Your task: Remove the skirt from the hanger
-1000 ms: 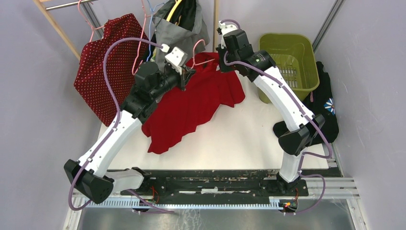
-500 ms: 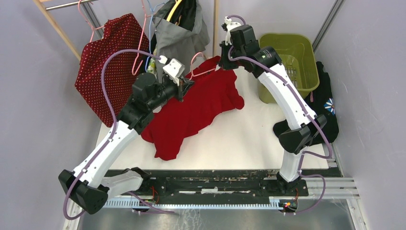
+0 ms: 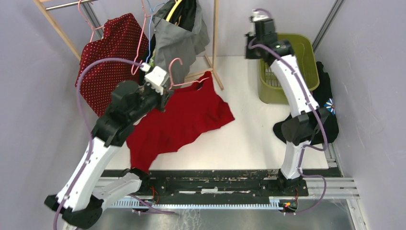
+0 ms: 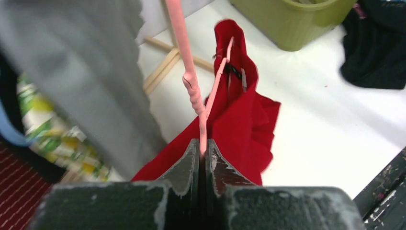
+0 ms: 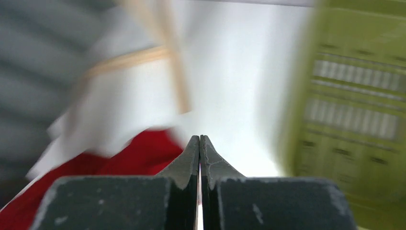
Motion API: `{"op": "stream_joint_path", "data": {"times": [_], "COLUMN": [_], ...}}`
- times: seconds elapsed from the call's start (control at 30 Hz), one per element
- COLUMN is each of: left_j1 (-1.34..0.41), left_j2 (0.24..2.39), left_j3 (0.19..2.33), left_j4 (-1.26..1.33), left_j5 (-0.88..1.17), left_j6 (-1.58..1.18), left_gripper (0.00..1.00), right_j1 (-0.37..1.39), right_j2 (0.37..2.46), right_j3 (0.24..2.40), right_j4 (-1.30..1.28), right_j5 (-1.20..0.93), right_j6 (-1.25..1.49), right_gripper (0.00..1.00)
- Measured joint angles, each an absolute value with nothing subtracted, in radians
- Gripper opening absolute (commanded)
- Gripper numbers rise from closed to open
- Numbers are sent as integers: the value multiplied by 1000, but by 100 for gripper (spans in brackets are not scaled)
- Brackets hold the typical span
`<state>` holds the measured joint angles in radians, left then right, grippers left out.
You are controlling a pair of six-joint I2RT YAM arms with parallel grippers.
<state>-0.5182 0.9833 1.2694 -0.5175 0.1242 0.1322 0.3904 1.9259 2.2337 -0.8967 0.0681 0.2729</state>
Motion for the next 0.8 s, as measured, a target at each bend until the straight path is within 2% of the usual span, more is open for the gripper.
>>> {"op": "stream_joint_path", "data": {"times": [0.13,0.23,0.37,0.53,0.8], "left_j1": [-512,-512,-512,-512,-512], "left_j2": [857,826,886,1075,1362], "left_j3": [1277,1312,1353,1401,1605], "left_j4": [-610,-616,-588,-486,-411], "left_j5": [29,-10,-17,38,123], "left_j6": [152,163,180,181,198], "left_gripper": [3,3,3,3,3], "right_j1": [194,132,167,253,345], "right_j2": [1985,1999,1999,1975,1750], "right_j3": [2229,2209,2201,2141,1946], "right_j4": [-868,-871,-871,-869,-869], "right_j5": [195,233,221,174,9], "right_j6": [255,257,255,246,244], "right_gripper": [1,1,1,1,1]}}
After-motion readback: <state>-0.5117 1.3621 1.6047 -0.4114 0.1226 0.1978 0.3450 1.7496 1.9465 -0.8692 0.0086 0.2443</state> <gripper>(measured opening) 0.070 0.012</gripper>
